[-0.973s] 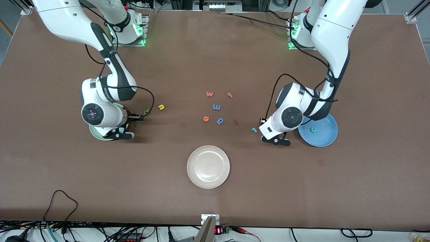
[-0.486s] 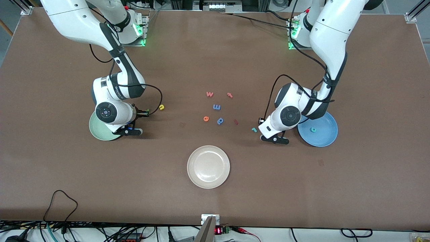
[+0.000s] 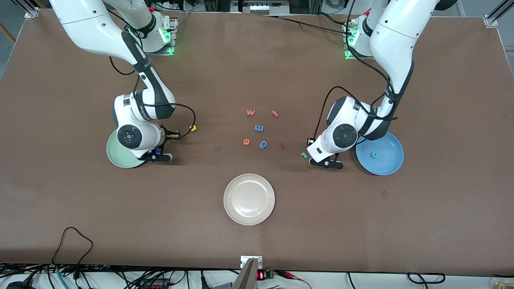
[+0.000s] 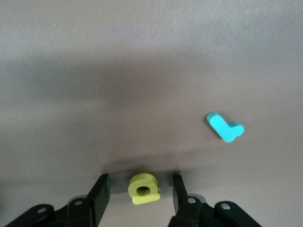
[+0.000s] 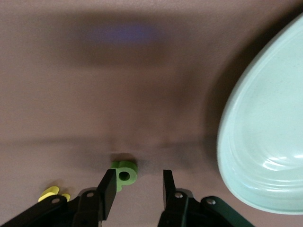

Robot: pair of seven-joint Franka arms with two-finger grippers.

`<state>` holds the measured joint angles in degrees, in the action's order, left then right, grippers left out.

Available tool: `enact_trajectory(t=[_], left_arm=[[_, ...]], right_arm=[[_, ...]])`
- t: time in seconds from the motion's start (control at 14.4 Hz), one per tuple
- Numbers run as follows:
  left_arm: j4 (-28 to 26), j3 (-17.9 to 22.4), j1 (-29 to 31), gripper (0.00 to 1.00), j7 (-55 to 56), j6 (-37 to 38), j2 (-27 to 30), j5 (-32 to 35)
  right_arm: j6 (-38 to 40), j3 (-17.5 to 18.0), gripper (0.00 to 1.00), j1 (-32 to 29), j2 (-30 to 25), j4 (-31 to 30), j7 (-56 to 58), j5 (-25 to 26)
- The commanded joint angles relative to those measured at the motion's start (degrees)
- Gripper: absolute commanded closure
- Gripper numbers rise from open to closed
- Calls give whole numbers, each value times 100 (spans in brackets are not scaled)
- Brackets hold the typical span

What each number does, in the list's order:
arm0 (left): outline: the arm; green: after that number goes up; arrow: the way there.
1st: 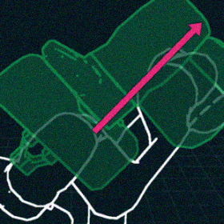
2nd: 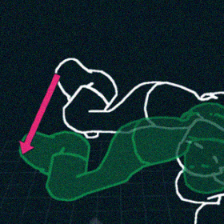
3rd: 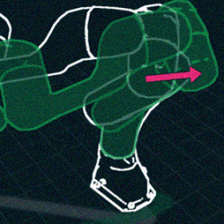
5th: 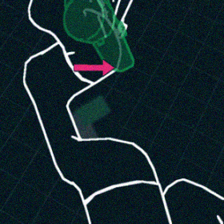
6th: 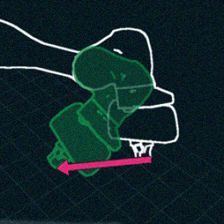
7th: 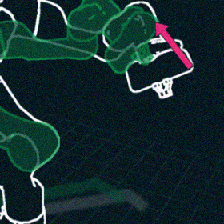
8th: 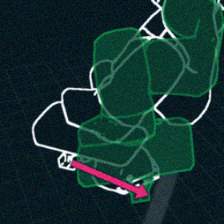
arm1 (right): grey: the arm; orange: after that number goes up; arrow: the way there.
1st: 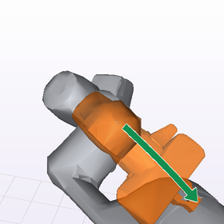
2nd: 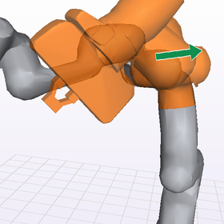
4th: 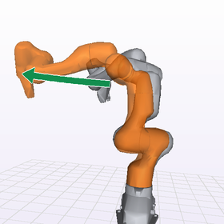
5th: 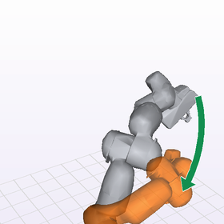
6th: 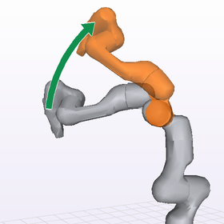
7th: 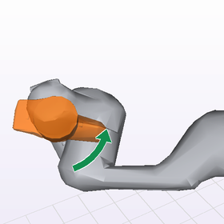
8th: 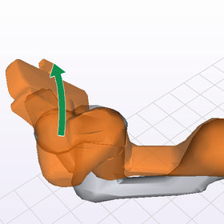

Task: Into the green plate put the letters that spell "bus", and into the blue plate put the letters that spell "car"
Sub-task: 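Grasp green P with the right gripper while the left gripper grasps yellow A, then place P on the green plate while the left gripper places A on blue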

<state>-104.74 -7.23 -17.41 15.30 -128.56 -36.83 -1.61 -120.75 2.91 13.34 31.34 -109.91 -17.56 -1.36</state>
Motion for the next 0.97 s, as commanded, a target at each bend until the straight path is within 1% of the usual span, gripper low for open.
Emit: enact_trajectory(t=[0.0,0.07,0.14,0.35,0.56,0.76,0.9], left_arm=[[-476,-103,97,40,16,-309,238,-50],[-556,-104,89,41,25,-475,238,-50],[-582,-104,80,45,25,-529,238,-50],[-539,-95,80,55,25,-538,229,-50],[-539,-95,62,67,25,-538,220,-50],[-539,-95,80,76,25,-504,255,-50],[-539,-95,97,81,16,-468,378,-50]], right_arm=[[-27,-27,51,116,4,-31,-124,-110],[-36,-27,51,133,30,-22,-124,-110],[-54,-27,51,142,48,-22,-124,-102],[-54,-27,51,142,101,-31,-124,-110],[-36,-27,51,133,154,-22,-124,-110],[-19,-18,51,151,162,-31,-124,-242],[-10,-18,51,203,162,-31,-124,-251]])
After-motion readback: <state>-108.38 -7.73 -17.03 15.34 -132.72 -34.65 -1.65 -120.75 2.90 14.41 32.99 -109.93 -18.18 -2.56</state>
